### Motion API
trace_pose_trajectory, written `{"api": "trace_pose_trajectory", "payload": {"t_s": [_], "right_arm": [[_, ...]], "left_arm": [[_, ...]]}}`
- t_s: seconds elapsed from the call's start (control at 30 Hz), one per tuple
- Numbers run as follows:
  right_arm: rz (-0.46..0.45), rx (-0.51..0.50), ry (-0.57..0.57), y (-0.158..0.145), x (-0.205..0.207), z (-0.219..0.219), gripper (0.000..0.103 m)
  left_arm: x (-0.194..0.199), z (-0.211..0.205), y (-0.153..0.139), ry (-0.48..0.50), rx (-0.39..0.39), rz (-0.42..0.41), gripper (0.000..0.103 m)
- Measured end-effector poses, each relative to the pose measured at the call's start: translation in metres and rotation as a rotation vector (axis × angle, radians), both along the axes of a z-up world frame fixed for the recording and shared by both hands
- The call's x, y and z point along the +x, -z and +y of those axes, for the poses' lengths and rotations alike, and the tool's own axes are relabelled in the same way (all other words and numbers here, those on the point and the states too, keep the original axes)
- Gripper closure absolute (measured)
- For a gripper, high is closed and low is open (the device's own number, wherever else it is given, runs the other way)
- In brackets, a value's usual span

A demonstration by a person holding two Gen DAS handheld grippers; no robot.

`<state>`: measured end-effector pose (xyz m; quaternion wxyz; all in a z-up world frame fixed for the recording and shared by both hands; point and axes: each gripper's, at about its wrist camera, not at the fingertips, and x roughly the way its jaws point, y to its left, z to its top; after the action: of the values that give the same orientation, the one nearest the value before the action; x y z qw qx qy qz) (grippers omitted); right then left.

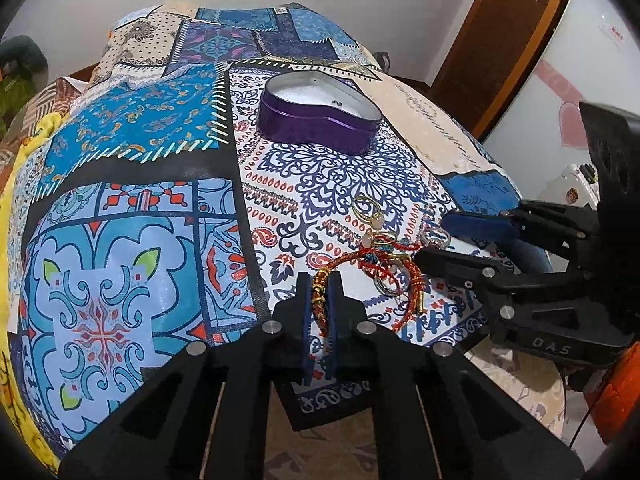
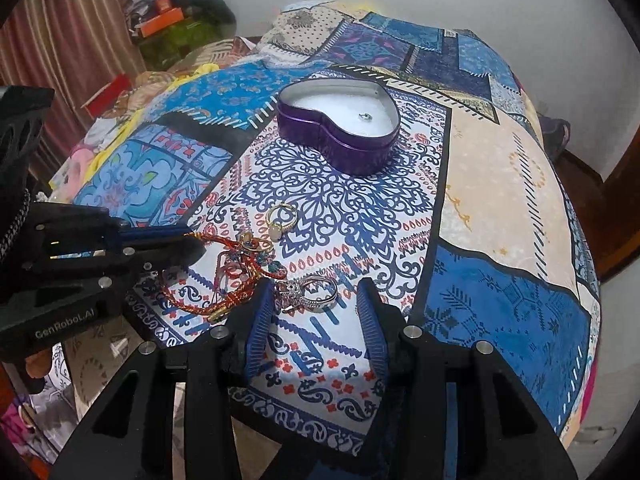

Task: Organize jewelry
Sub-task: 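Grasp the gold-and-red bracelet with the left gripper while the right gripper grasps silver rings, then lift the bracelet and rings and carry both over the heart tin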

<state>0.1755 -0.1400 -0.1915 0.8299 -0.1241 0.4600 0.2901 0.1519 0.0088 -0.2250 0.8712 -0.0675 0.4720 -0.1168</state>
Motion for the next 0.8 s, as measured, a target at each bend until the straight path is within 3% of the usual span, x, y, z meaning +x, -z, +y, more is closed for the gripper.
{"api": "trace_pose_trajectory", "payload": {"t_s": [0.37,0.8], "right_arm": [[0.006,0.055,0.041,-0.01,-0.001,-0.01,0.075],[-0.077,0.101,0.078,-0.044,-0.004,-0.022,0.075]], "left_arm": [[-0.007,0.008,-0.031,-0.033,0.011,-0.083,0.097],[-0.015,0.011,-0.082,-0.054,0.018,-0.212,0.097]]}}
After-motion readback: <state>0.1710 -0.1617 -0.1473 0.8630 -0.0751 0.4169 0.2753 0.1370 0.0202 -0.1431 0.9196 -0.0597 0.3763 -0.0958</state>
